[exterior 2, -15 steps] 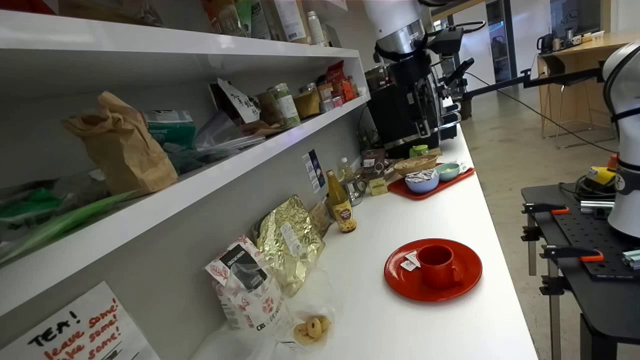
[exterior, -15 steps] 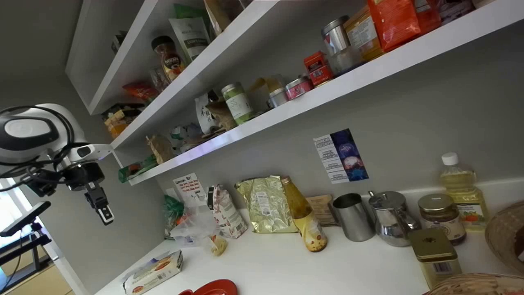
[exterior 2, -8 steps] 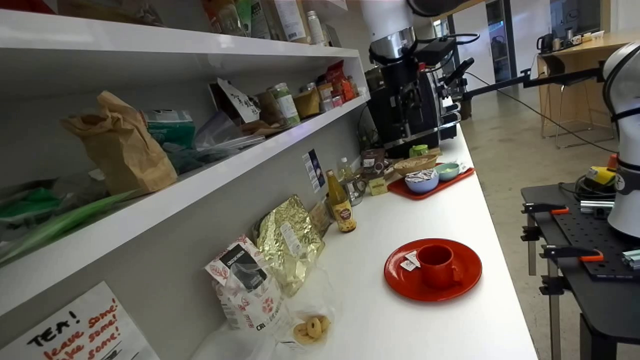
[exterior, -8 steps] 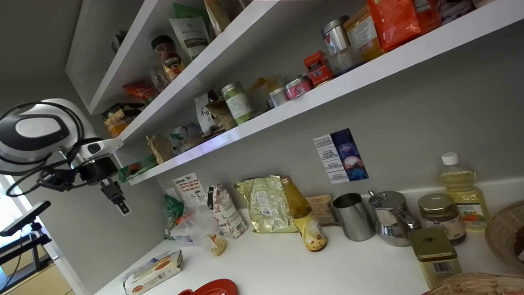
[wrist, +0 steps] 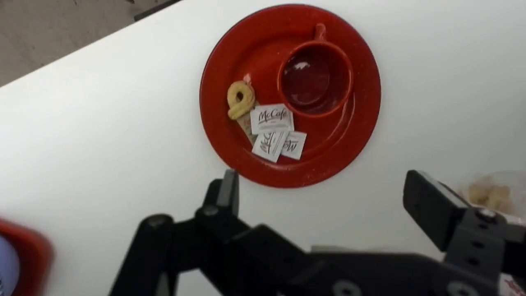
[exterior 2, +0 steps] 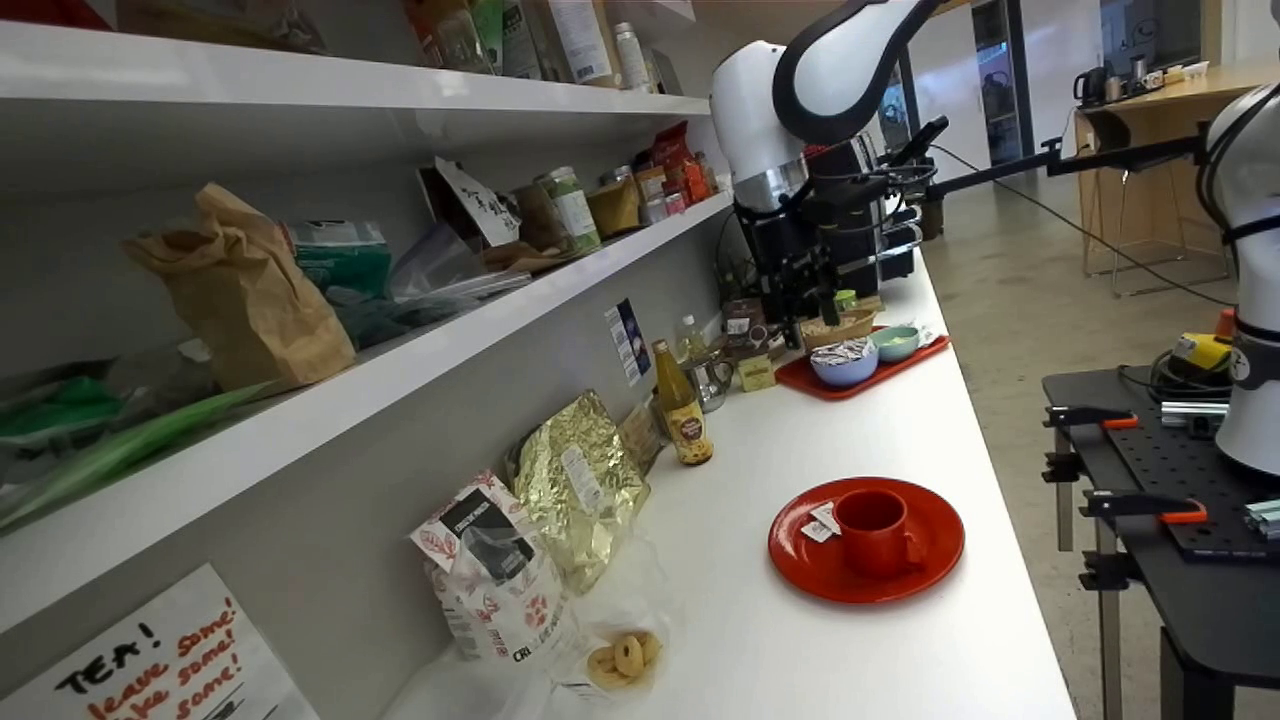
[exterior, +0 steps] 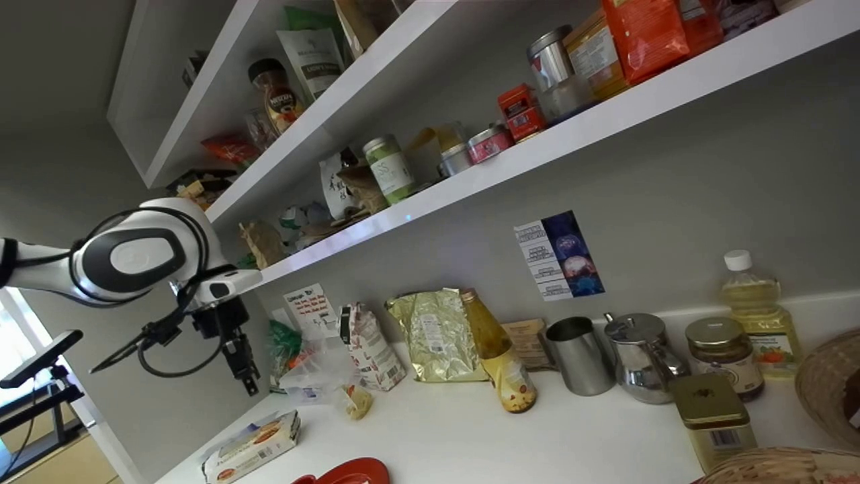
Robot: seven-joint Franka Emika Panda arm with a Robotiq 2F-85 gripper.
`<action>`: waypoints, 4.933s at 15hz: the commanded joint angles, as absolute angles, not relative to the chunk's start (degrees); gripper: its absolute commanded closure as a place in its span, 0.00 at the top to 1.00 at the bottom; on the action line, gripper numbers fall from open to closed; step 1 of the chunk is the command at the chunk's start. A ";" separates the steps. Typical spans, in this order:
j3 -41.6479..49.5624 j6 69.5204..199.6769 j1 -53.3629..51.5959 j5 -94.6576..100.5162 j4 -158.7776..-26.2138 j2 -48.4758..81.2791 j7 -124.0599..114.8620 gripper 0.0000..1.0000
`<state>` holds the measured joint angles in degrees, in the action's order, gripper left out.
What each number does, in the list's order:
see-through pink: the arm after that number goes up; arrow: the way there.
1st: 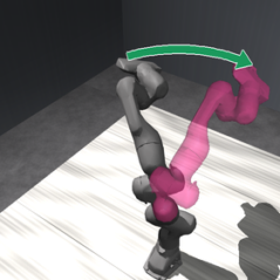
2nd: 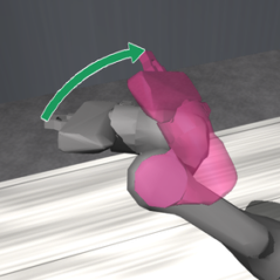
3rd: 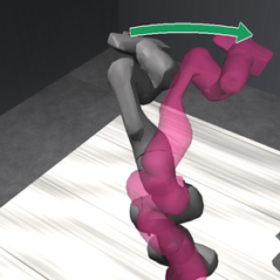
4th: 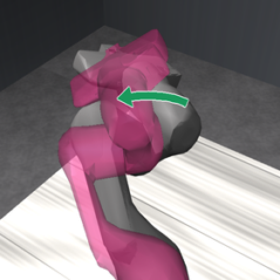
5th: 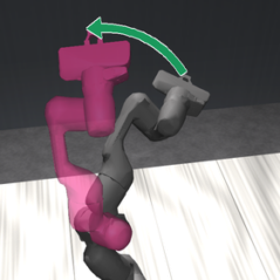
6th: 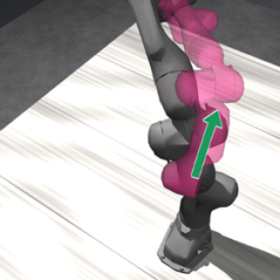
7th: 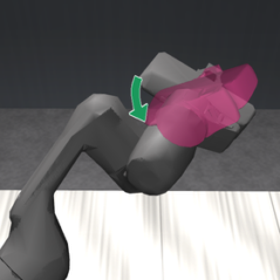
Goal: Take the red cup off of the plate
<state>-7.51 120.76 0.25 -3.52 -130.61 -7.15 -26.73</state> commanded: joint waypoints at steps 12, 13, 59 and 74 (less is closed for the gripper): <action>-6.66 120.38 -4.37 -11.07 -132.16 7.59 -24.51 1.00; -6.44 123.11 -4.91 -8.91 -132.65 8.06 -27.32 1.00; -1.32 134.83 -10.97 0.85 -131.08 18.62 -40.25 0.03; -4.52 134.71 -13.03 -0.49 -123.26 17.26 -38.91 0.02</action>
